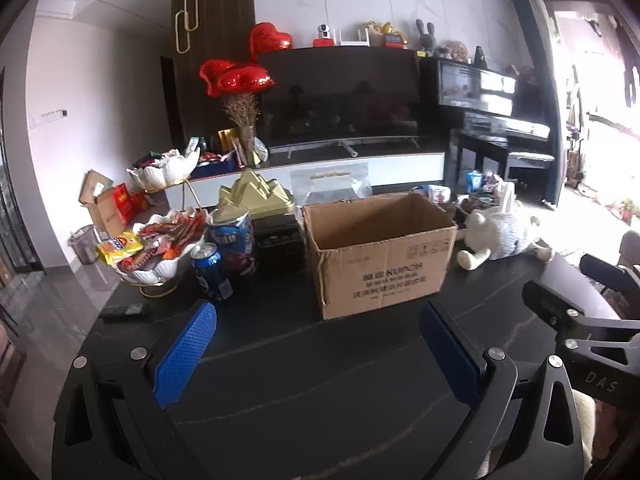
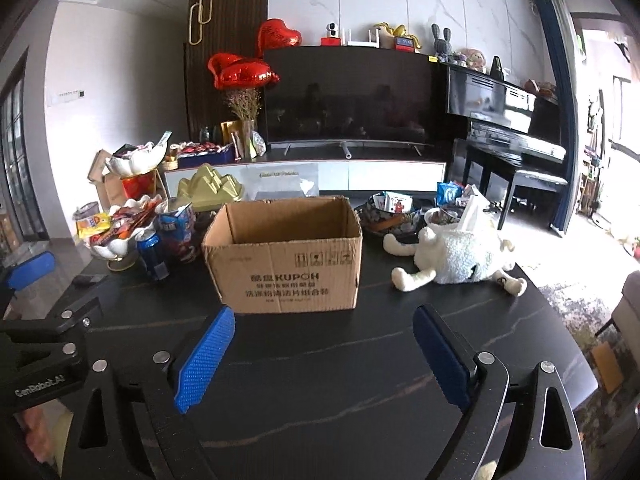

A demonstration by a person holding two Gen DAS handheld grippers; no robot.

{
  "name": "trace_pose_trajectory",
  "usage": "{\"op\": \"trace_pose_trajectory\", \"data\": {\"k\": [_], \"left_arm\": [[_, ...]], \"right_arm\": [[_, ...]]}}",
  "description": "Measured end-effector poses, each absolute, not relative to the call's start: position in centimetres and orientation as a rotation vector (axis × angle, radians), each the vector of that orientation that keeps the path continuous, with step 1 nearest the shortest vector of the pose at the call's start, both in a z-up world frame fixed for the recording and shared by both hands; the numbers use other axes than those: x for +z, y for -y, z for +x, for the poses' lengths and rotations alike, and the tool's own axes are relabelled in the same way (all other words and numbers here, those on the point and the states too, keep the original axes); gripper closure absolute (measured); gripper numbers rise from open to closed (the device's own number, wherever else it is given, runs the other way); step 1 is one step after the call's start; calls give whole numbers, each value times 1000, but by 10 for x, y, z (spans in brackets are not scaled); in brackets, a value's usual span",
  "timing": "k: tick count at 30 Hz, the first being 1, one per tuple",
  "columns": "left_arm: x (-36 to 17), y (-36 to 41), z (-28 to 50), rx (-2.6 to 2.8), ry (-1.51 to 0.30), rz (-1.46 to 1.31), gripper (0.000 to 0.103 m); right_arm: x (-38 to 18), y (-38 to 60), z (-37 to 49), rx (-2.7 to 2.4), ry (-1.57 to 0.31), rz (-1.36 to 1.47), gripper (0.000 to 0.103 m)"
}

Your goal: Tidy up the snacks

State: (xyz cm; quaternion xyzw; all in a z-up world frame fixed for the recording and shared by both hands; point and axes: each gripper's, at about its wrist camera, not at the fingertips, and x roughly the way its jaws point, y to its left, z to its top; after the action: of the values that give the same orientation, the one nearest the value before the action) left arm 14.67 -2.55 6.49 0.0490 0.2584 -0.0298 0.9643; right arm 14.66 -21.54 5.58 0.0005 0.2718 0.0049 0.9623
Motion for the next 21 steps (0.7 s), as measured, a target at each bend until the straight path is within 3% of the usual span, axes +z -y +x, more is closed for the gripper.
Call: {"op": "trace_pose_trajectory", "data": {"k": [21], "left_arm": [[71,18,100,-50,-435,103,0]], "right_arm": [[64,207,101,41,-476,0,11]]}}
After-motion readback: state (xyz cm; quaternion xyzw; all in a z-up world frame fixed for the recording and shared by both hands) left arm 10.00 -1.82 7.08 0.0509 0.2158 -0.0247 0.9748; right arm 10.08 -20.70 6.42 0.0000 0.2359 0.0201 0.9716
